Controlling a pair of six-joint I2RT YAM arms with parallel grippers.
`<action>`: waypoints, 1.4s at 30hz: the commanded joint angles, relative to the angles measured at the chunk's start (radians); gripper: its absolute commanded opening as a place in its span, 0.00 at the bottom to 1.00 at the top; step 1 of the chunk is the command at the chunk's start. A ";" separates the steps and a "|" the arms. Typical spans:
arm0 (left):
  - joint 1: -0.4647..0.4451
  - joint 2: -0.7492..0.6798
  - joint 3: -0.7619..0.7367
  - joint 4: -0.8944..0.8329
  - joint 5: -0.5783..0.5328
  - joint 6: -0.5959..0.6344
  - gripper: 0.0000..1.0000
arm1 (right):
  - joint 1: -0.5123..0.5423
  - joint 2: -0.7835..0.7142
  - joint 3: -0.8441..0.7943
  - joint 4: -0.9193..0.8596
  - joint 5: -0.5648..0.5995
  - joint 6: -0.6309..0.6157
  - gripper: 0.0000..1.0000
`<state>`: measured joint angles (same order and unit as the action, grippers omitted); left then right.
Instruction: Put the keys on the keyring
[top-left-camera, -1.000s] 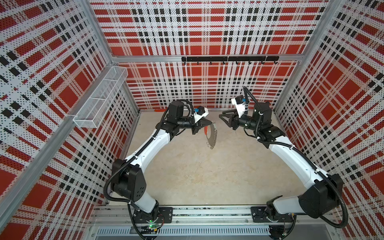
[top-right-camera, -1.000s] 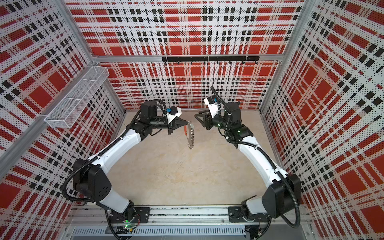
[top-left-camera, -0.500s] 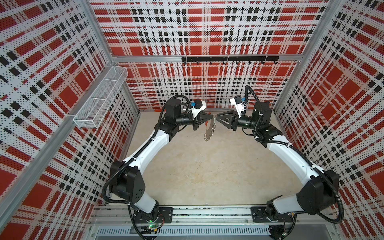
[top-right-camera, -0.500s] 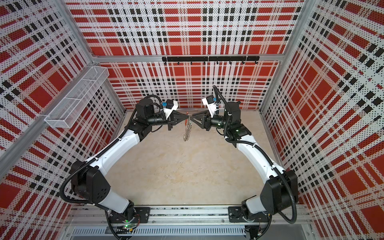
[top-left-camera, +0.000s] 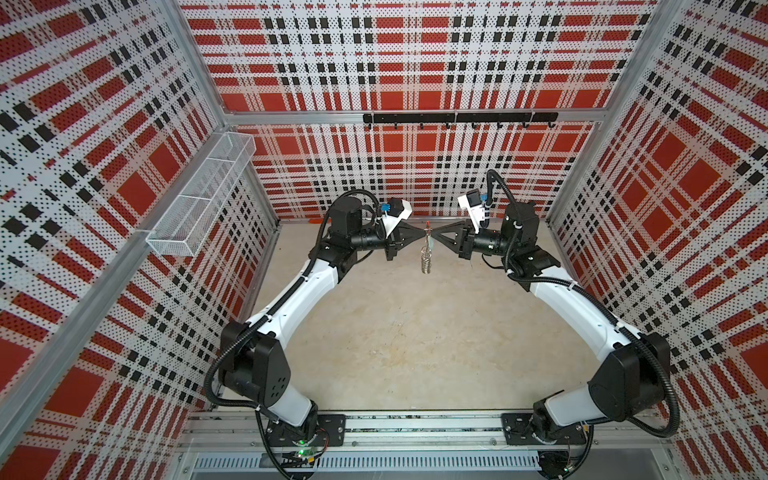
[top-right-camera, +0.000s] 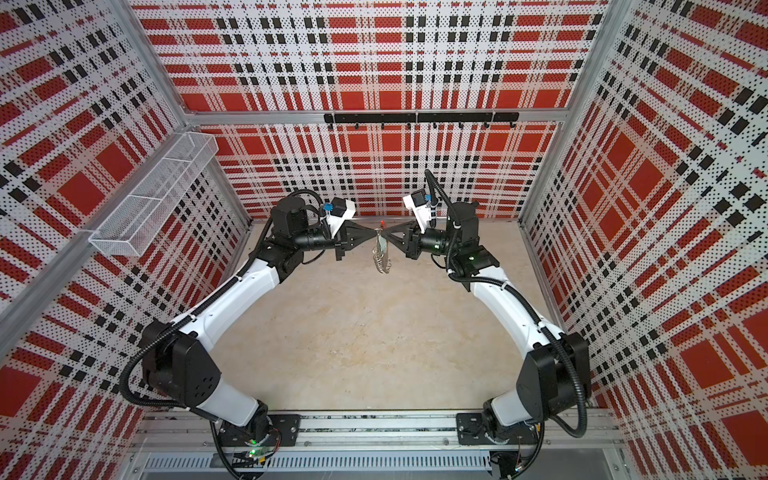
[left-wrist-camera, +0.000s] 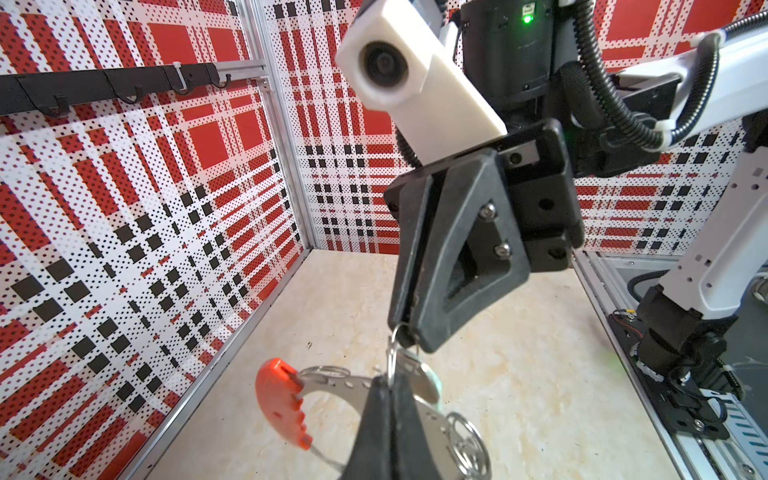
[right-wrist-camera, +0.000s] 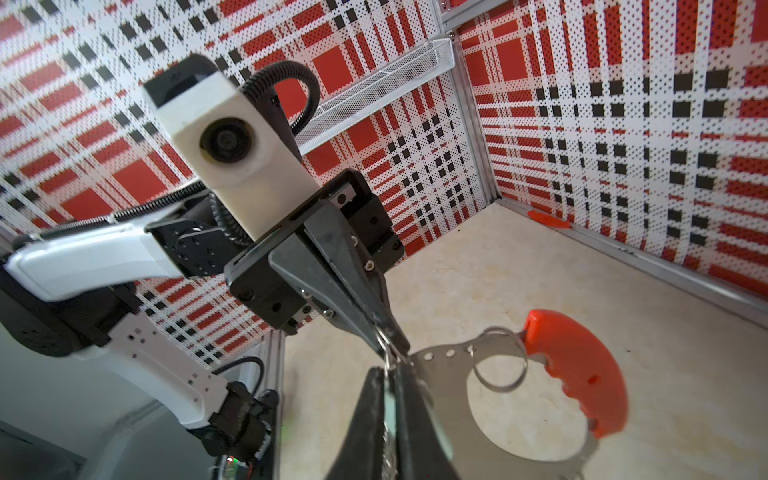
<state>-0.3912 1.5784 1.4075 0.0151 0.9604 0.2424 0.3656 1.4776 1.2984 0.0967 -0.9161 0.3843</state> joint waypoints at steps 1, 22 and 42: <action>0.008 -0.019 0.027 0.034 0.011 -0.005 0.00 | 0.008 -0.002 0.030 0.015 -0.003 -0.015 0.00; -0.004 -0.080 -0.100 0.368 -0.045 -0.115 0.00 | -0.005 -0.013 0.006 -0.081 0.077 0.136 0.00; -0.038 -0.081 -0.161 0.496 -0.080 -0.190 0.00 | -0.019 -0.036 -0.026 -0.021 0.047 0.262 0.41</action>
<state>-0.4194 1.5414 1.2568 0.4313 0.8825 0.0807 0.3561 1.4761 1.2701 0.1417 -0.9051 0.6983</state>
